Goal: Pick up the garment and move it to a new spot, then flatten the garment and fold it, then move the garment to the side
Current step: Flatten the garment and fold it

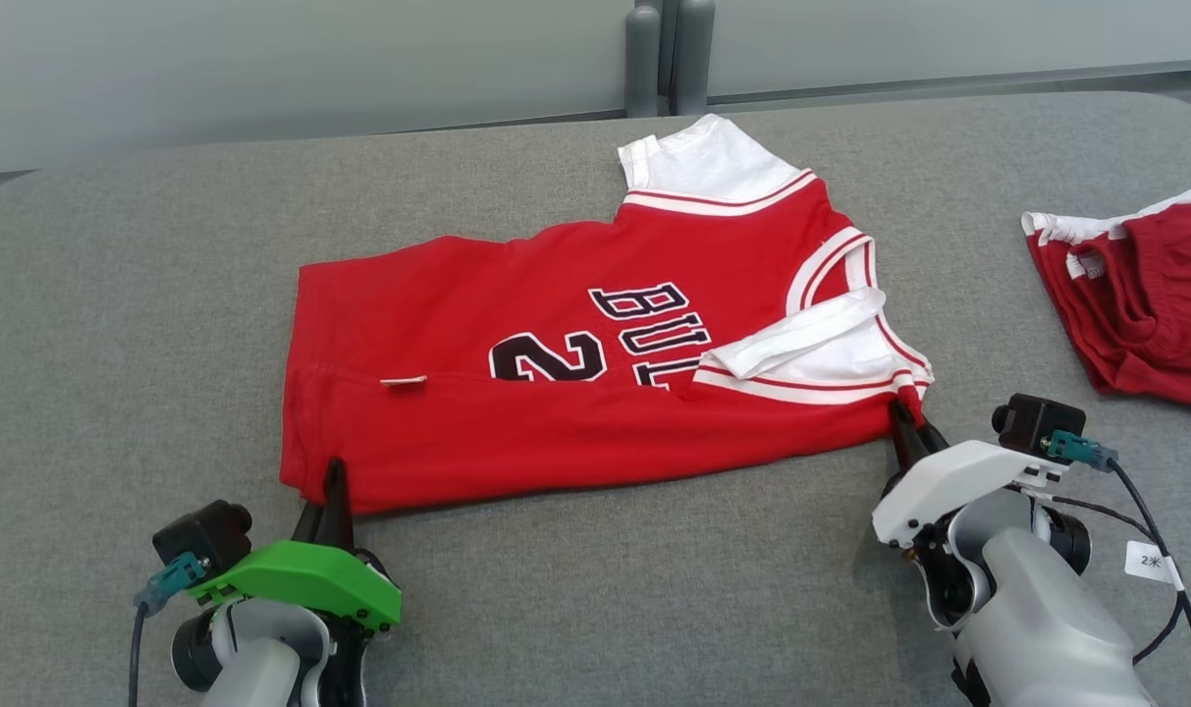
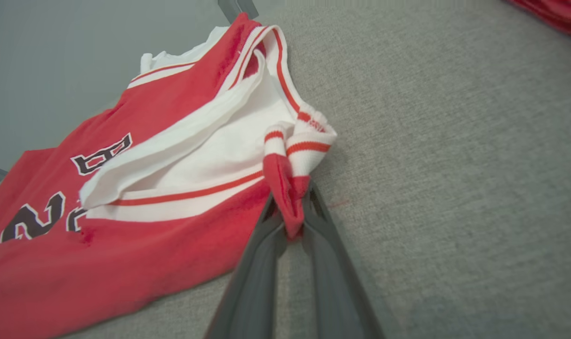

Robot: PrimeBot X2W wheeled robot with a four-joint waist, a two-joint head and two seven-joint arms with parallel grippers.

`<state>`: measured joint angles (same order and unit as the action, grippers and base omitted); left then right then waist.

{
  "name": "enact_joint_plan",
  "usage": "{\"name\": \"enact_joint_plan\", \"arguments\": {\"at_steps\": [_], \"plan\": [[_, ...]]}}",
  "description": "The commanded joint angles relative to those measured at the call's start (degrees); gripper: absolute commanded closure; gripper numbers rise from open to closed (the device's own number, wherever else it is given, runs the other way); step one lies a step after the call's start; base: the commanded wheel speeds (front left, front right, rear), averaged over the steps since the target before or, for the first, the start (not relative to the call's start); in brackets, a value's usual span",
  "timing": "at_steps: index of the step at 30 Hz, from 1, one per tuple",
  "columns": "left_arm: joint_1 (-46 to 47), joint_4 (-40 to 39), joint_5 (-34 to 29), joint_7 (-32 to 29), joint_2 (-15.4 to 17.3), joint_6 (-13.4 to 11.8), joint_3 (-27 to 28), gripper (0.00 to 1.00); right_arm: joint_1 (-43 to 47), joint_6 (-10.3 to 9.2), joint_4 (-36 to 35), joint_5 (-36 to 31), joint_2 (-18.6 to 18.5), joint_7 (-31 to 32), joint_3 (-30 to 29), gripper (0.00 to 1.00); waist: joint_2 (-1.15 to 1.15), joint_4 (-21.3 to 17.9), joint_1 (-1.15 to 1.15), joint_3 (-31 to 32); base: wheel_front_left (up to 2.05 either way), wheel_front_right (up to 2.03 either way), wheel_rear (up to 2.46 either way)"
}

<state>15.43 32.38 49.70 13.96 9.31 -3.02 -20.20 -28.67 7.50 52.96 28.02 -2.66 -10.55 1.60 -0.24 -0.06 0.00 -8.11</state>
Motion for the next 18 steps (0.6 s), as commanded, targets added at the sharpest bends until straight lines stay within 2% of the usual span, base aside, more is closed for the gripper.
{"name": "enact_joint_plan", "arguments": {"at_steps": [1, 5, 11, 18], "plan": [[-0.24, -0.41, -0.16, 0.34, 0.53, 0.45, 0.16, 1.0, -0.37, -0.02, -0.37, -0.15, -0.44, -0.76, -0.1, 1.0, 0.24, 0.02, 0.0, 0.21, 0.0, 0.0, 0.0], [-1.71, -3.05, 0.05, 0.6, 0.8, 1.2, 0.52, 1.0, 1.94, -0.02, -4.35, 1.84, -0.87, -1.38, -0.78, 1.0, 0.24, 0.01, 0.0, 0.97, 0.0, 0.0, 0.0], [-5.89, -7.87, 0.27, 0.0, 2.15, 0.24, 0.42, 1.0, 8.87, -0.06, -13.93, 2.76, -2.85, 0.89, -2.64, 1.0, 0.24, -0.35, 0.0, 2.04, 0.0, 0.0, 0.0], [-12.09, -11.02, 1.78, -1.98, 2.22, -1.06, -0.31, 1.0, 18.76, -0.07, -23.8, 0.57, -1.91, 4.82, -7.79, 1.0, 0.24, -0.5, 0.0, 2.39, 0.0, 0.0, 0.0]]}}
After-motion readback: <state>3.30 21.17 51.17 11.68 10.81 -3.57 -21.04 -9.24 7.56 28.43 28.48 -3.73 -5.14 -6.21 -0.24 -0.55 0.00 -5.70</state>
